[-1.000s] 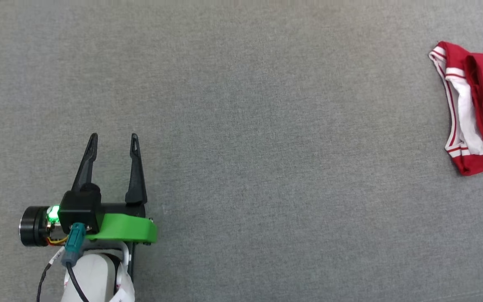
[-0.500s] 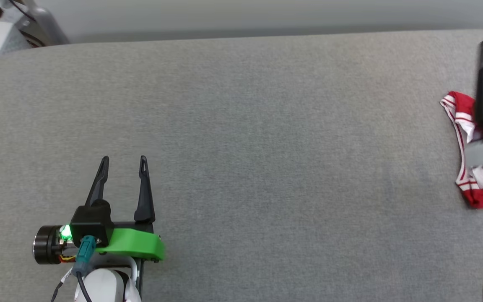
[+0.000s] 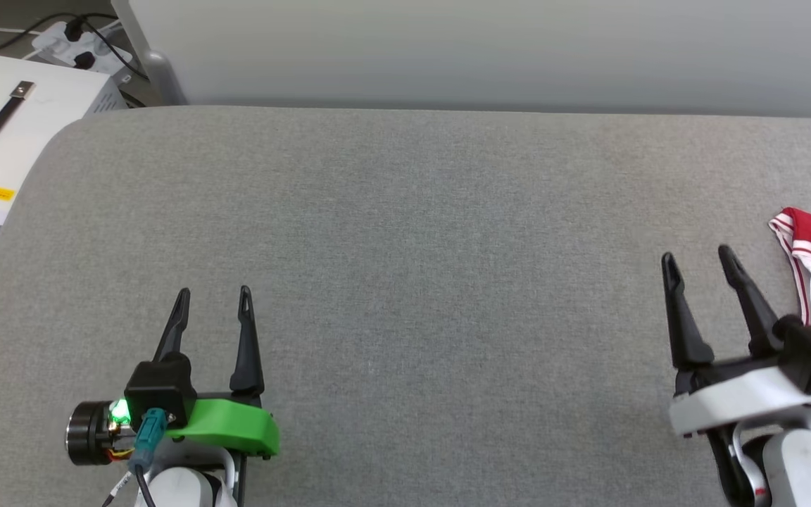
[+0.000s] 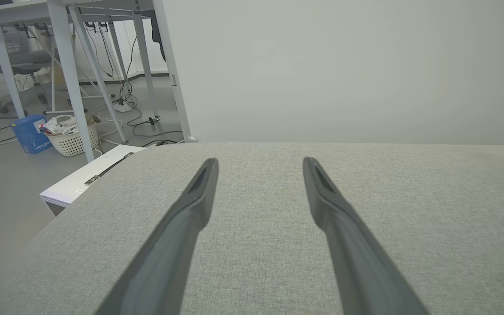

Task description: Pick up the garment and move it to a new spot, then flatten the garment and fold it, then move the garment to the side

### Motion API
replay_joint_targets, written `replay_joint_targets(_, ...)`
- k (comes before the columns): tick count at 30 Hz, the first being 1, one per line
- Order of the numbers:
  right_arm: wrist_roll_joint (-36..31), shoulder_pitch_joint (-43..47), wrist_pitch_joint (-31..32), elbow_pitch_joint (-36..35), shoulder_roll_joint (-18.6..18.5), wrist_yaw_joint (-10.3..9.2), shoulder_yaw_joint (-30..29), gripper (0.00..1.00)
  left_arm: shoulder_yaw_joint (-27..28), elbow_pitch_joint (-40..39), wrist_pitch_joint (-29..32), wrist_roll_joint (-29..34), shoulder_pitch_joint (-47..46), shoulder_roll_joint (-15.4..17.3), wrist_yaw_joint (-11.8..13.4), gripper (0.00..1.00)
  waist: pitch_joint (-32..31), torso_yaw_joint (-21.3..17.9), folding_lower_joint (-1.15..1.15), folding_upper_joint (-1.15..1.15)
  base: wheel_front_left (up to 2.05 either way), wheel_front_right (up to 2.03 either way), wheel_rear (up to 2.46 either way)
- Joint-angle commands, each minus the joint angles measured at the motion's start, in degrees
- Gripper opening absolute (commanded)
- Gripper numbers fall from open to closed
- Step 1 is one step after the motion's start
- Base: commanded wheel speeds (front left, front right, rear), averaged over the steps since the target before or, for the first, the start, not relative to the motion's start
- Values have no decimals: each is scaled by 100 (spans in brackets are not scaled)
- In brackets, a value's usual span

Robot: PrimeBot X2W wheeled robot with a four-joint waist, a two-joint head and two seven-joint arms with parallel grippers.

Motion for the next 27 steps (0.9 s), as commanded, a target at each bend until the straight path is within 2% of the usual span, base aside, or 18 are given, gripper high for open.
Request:
replay_joint_targets(1, -76, 180, -26, -104, 42, -5, -34, 100, 11, 36, -34, -34, 103, -30, -47, 100, -85, 58, 0, 0, 0, 0, 0)
replay_joint_targets(11, -208, 989, -27, -616, 288, -5, -420, 100, -24, 108, -34, -62, 283, -59, -152, 100, -213, 80, 0, 0, 0, 0, 0)
replay_joint_targets(20, -239, 1176, -27, -684, 355, -5, -475, 100, -43, 109, -34, -67, 317, -78, -208, 100, -193, 63, 0, 0, 0, 0, 0)
replay_joint_targets(21, -186, 1117, 0, -654, 348, 0, -464, 0, -44, 112, 0, -65, 254, -52, -191, 0, -193, 62, 0, 0, 0, 0, 0)
replay_joint_targets(27, -227, 1098, 61, -639, 357, 0, -452, 0, -33, 87, 67, -44, 257, -55, -188, 0, -211, 48, 0, 0, 0, 0, 0)
